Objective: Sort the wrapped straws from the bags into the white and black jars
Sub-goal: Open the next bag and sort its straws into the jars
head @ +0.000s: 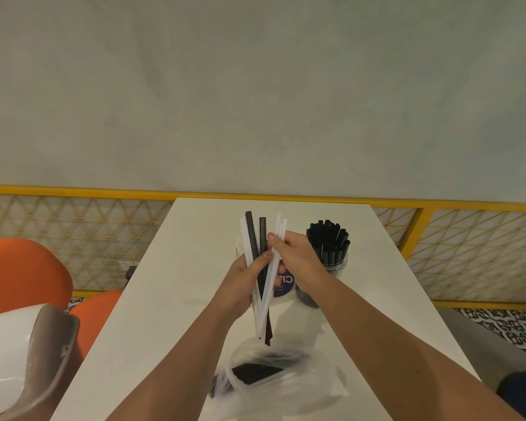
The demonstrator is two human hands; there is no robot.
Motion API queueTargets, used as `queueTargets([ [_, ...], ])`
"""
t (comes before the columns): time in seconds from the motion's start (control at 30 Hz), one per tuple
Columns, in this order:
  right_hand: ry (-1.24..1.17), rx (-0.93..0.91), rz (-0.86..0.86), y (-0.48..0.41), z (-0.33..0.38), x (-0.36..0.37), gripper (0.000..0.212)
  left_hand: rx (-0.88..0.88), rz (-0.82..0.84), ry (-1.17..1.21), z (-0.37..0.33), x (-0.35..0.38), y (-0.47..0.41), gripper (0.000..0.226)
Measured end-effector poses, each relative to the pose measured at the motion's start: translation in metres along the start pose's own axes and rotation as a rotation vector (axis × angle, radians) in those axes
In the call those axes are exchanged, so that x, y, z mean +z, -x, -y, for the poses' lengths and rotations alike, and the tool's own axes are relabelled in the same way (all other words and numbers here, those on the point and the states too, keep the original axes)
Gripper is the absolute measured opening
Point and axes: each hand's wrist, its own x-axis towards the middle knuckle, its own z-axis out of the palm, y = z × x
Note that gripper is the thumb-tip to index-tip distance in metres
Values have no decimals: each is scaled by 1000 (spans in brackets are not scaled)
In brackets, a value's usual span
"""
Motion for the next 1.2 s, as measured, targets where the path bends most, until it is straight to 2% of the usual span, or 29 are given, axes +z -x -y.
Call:
queueTargets([
  [0.2,-139,-14,-73,-11,17,1,21,-20,-157,36,-1,-17,-6,19],
  [0.33,-298,-148,-153,-32,32,-7,18,-9,-225,39,-7,-34,-10,17],
  [0.47,-365,-335,-163,-45,38,0,23,26,-210,28,-16,-39,-11,18],
  [0.53,-358,-371,-176,-50,35,8,23,27,-201,22,-18,-40,-12,18],
  [0.63,-187,-341,-177,-58,18,18,24,23,-177,6,-19,-41,-11,17],
  [0.83,543,-176,-24,-74,-28,22,32,28,-110,-3,-20,-41,-7,10],
  [0.9,680,-139,9,-72,-31,21,38,23,-82,-3,-20,-41,-8,10],
  [1.0,606,-311,-72,-61,-16,19,45,26,-41,-10,-21,-39,-8,14],
  [1.07,443,-451,-120,-50,3,19,34,26,-15,-36,-22,-35,-8,17],
  [1.13,353,-410,-28,-42,21,23,27,14,-5,-62,-22,-30,-9,19],
  [1.2,450,-292,71,-39,29,27,26,6,-3,-91,-22,-25,-9,24],
])
